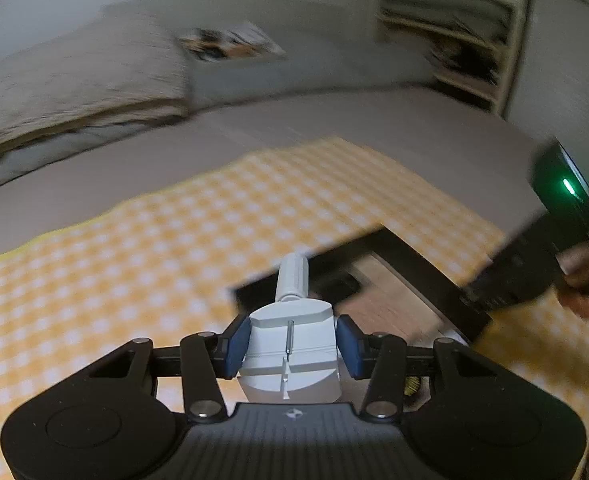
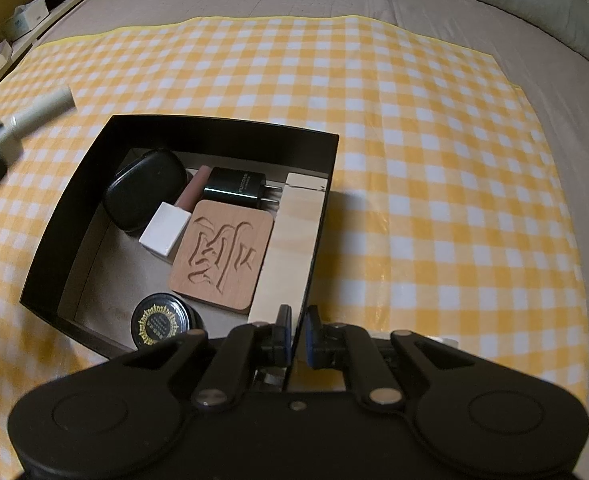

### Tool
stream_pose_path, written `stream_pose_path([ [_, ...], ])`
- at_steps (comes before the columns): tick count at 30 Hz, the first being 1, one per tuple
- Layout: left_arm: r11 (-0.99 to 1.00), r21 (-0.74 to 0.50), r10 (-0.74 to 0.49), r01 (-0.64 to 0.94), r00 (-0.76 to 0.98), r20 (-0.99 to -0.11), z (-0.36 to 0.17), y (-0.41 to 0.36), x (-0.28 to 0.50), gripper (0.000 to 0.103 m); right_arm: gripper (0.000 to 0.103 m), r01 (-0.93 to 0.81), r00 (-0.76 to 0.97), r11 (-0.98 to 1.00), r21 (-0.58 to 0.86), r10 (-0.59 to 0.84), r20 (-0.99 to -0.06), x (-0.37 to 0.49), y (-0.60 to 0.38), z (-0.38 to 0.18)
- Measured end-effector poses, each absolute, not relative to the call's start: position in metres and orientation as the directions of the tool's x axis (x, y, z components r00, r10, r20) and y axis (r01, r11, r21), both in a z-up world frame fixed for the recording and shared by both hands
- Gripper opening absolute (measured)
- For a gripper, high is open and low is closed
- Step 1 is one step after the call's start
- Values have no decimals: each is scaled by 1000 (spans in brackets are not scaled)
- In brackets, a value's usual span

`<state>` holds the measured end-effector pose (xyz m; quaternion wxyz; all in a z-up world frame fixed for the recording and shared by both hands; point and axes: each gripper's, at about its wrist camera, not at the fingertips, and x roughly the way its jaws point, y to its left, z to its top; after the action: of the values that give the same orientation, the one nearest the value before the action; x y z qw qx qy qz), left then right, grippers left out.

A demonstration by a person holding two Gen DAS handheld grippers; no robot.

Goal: Organize rigid objects
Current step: 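Carry the watch-band tool into the box and open the left gripper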

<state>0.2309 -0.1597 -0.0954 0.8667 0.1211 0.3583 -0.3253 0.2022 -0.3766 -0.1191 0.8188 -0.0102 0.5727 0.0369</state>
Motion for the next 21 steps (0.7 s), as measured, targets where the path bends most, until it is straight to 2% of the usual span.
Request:
stream_pose_path([
  [12, 600, 30, -467, 799, 381, -798, -147, -238, 215, 49, 7, -71, 341, 997, 33, 56, -938, 202, -377, -120],
  [21, 615, 59, -371, 786, 355, -858, -167, -230, 229, 49, 7, -75, 341, 997, 36, 60, -938, 201, -378, -118],
])
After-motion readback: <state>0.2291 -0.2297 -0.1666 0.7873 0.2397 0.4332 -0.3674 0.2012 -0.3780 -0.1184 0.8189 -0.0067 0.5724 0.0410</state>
